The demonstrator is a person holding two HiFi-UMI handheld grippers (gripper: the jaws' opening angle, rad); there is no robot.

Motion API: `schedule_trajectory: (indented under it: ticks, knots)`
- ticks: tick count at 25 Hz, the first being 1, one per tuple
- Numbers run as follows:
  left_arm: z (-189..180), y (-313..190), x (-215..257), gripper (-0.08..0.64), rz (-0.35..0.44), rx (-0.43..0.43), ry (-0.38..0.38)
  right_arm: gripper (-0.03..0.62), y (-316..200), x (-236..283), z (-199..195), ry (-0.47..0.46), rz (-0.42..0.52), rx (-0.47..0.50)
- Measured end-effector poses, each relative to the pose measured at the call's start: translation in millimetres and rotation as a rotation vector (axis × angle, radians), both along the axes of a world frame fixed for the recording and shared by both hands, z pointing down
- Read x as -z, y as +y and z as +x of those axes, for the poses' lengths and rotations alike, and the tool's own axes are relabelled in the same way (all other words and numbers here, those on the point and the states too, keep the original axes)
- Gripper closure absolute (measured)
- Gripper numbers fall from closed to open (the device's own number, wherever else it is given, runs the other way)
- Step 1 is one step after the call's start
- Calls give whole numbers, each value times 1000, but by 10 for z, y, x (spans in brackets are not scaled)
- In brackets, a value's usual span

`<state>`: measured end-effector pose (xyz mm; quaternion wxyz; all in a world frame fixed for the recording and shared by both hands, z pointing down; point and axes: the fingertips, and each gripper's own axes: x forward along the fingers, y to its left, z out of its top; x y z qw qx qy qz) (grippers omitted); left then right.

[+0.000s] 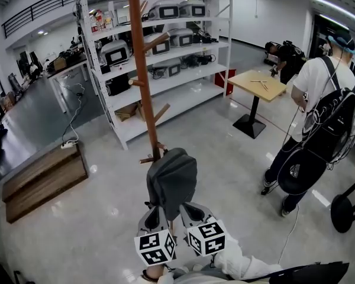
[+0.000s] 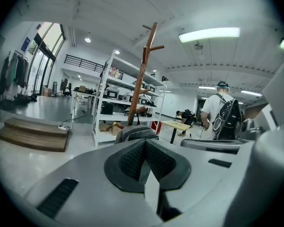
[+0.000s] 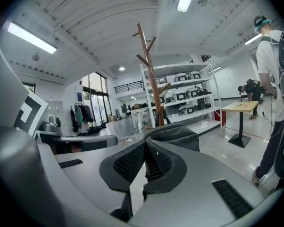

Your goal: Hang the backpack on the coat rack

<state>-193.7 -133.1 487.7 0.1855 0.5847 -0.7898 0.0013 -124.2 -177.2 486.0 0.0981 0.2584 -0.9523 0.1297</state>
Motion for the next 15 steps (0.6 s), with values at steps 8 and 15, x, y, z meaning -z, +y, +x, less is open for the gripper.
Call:
schedule_trajectory:
  ticks: [8, 15]
  knots:
    - [-10, -17, 4, 558, 11, 1, -4, 581, -8, 4, -14, 1, 14, 1]
    - [-18, 25, 14, 558, 12, 8, -2, 581, 22, 12, -17, 5, 19, 3]
